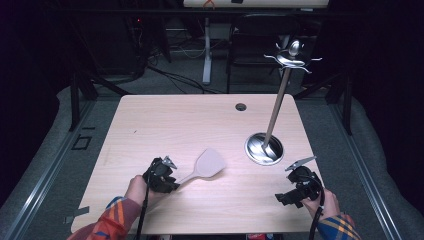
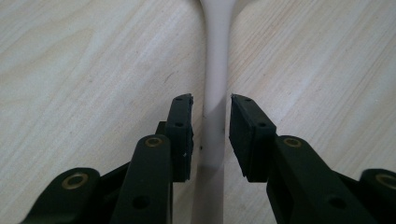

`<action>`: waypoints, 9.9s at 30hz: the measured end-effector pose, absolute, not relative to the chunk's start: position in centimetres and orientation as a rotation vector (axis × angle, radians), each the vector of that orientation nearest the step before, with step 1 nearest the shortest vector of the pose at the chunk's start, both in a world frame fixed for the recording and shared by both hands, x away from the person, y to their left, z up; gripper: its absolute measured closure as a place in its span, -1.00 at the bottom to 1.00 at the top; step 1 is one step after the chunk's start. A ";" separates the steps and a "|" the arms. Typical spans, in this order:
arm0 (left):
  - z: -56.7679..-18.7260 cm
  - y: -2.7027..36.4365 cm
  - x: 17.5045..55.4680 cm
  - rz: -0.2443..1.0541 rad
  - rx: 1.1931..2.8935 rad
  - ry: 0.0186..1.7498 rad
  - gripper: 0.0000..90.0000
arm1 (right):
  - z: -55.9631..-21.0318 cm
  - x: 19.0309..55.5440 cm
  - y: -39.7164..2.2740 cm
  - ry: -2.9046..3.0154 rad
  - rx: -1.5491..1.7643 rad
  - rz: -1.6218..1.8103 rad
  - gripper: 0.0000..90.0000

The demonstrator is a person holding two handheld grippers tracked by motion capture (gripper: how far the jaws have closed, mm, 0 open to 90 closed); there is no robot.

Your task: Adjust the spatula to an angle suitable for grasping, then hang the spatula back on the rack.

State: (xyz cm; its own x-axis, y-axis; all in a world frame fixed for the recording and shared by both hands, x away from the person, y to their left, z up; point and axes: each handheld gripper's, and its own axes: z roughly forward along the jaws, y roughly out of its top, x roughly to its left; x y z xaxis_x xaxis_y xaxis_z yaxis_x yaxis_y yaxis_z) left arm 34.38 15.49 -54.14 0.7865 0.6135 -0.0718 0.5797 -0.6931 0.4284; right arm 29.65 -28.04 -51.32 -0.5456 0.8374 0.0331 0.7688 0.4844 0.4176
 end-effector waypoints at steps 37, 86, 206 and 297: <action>-55.0 15.0 34.3 0.098 2.587 0.893 0.69 | -51.2 29.5 -28.0 2.546 1.393 0.583 -0.90; -54.7 14.8 34.5 0.135 2.657 0.780 0.73 | -51.6 29.7 -27.9 2.586 1.383 0.549 -0.89; -49.1 17.0 33.4 0.244 2.386 0.775 -0.65 | -53.1 32.3 -20.2 2.884 0.795 0.369 -0.35; -51.2 21.0 35.3 0.264 2.398 0.977 -0.66 | -52.9 33.9 -17.0 2.839 0.780 0.242 0.74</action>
State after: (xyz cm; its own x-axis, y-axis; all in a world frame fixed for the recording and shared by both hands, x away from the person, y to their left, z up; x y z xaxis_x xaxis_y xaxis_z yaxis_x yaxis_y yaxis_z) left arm 35.34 20.96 -51.21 0.7192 0.6945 -0.0191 0.5904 -0.5963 0.5439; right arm 33.86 -17.03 -52.88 -0.8445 0.5181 -0.1359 0.4876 0.8486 0.2051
